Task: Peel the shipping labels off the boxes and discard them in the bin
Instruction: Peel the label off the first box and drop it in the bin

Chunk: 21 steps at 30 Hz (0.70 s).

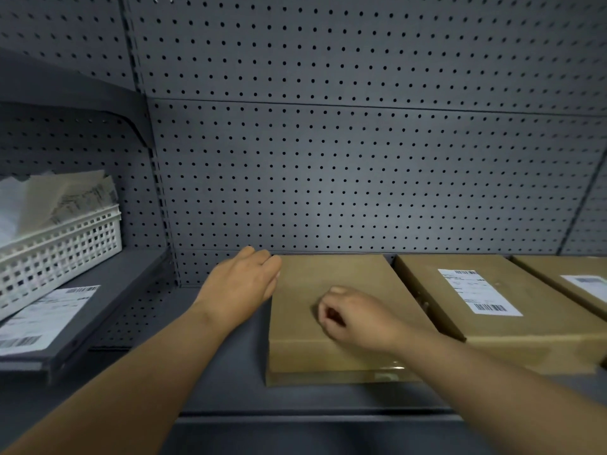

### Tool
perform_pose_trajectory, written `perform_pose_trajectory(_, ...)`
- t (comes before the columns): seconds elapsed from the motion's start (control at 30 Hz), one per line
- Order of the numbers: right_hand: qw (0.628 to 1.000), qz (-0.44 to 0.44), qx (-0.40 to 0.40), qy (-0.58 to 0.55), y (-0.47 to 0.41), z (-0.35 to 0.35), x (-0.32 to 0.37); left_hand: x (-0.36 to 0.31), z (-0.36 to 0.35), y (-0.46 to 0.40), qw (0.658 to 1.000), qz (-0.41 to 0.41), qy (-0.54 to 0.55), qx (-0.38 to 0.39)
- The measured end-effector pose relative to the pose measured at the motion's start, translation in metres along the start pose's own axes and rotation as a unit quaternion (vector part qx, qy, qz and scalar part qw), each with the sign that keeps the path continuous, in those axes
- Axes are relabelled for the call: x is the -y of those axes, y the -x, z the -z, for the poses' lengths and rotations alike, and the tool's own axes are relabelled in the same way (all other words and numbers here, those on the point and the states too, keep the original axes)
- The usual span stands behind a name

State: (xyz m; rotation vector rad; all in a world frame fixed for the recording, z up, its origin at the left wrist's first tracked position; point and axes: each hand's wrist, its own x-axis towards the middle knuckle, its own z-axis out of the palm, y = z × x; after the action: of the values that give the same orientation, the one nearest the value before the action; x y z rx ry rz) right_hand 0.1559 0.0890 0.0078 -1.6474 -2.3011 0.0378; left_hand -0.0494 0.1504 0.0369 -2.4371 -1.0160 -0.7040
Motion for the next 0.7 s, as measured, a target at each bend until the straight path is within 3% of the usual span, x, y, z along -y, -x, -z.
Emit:
perform_pose_trajectory(0.13,0.995,-0.09,0.0,0.047,0.016,0.022,-0.034,-0.01,0.009,0.0,1.0,-0.009,0.005,-0.013)
perform_pose_trajectory(0.27,0.98,-0.172,-0.079,0.059,0.024,0.039,-0.049,-0.028,0.024,-0.005,0.999,-0.028,0.004,-0.032)
perform_pose_trajectory(0.5,0.978,-0.16,-0.133,0.032,0.045,0.066,-0.051,-0.082,0.04,-0.029,0.997,-0.049,0.024,-0.051)
perform_pose_trajectory(0.7,0.972,-0.17,-0.157,0.036,0.108,0.103,-0.088,-0.167,0.042,-0.063,0.997,-0.06,0.035,-0.045)
